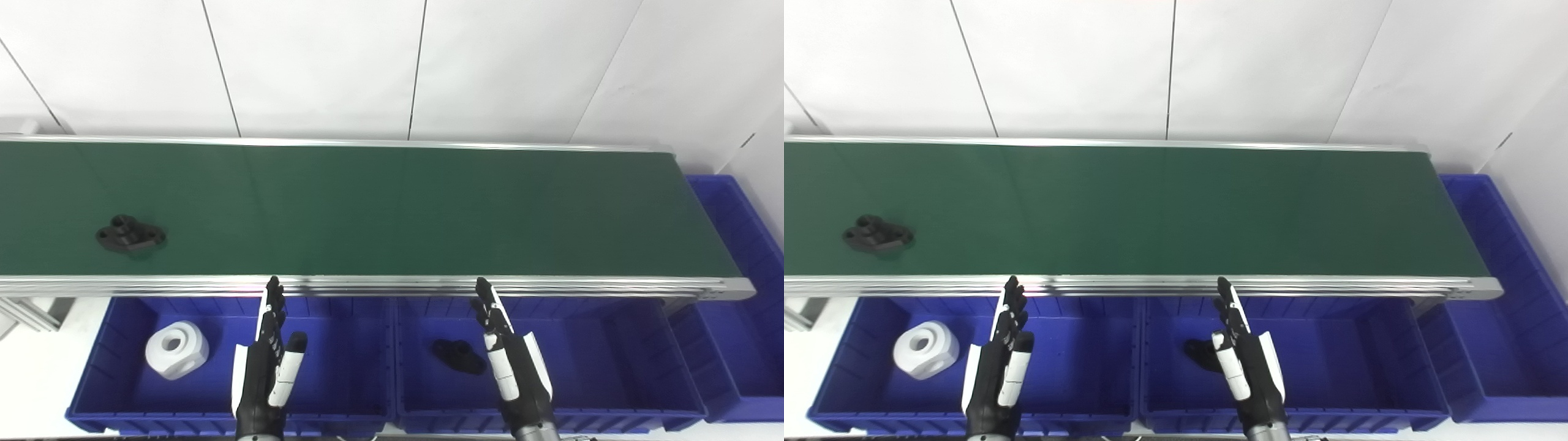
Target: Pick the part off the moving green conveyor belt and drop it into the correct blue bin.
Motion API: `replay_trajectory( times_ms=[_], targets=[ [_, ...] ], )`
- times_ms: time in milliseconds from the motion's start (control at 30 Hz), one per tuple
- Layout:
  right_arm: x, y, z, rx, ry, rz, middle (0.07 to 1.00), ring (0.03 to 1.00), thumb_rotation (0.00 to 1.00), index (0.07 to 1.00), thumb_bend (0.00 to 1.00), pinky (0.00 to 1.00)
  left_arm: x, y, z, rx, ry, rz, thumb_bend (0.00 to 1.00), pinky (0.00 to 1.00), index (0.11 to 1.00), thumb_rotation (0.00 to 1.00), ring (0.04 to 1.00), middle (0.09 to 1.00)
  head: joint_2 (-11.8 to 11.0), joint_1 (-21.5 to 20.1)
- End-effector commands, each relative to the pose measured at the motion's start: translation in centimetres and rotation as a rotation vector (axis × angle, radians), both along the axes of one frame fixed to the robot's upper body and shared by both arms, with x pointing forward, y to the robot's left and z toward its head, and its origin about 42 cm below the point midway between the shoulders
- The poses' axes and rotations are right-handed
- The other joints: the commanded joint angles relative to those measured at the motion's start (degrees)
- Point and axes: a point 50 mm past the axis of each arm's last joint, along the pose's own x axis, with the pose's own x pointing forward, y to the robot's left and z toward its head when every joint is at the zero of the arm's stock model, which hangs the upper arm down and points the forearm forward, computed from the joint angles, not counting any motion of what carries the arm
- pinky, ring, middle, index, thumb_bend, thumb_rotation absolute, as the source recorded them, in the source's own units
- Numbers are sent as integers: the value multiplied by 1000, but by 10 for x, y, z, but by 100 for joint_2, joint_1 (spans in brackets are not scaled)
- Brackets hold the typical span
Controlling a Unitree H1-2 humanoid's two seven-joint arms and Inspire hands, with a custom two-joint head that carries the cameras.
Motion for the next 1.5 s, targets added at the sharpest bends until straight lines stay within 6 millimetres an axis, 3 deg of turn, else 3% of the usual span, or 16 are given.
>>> replay_trajectory(
  times_ms=[0, 200, 700, 833, 1100, 1467],
  targets=[
    [4, 2, 10, 24, -71, -8, 1000, 987, 1000, 1000, 853, 1000, 5, -1, 7, -2, -65, -18, 778, 1000, 1000, 923, 1000, 1000, -8, 1],
    [6, 2, 11, 80, -36, -75, 1000, 988, 1000, 1000, 823, 1000, 6, 0, 5, 2, -72, -45, 758, 1000, 1000, 952, 1000, 1000, -12, -5],
    [6, 3, 13, 59, -65, -69, 1000, 1000, 1000, 1000, 863, 1000, 8, 4, 6, -31, -68, -88, 794, 1000, 1000, 914, 1000, 1000, -1, -22],
    [6, 2, 11, 64, -62, -69, 1000, 1000, 1000, 1000, 856, 1000, 8, 2, 5, -30, -60, -85, 801, 1000, 1000, 916, 1000, 1000, -80, 61],
    [5, -13, -2, 17, -79, -17, 1000, 1000, 1000, 1000, 866, 1000, 8, -10, -7, -48, -50, -87, 819, 1000, 1000, 906, 1000, 998, -657, 653],
    [9, -21, -10, 10, -92, -14, 1000, 1000, 1000, 1000, 890, 1000, 14, -20, -8, -47, -76, -88, 779, 1000, 1000, 877, 1000, 983, -779, 994]
  ],
)
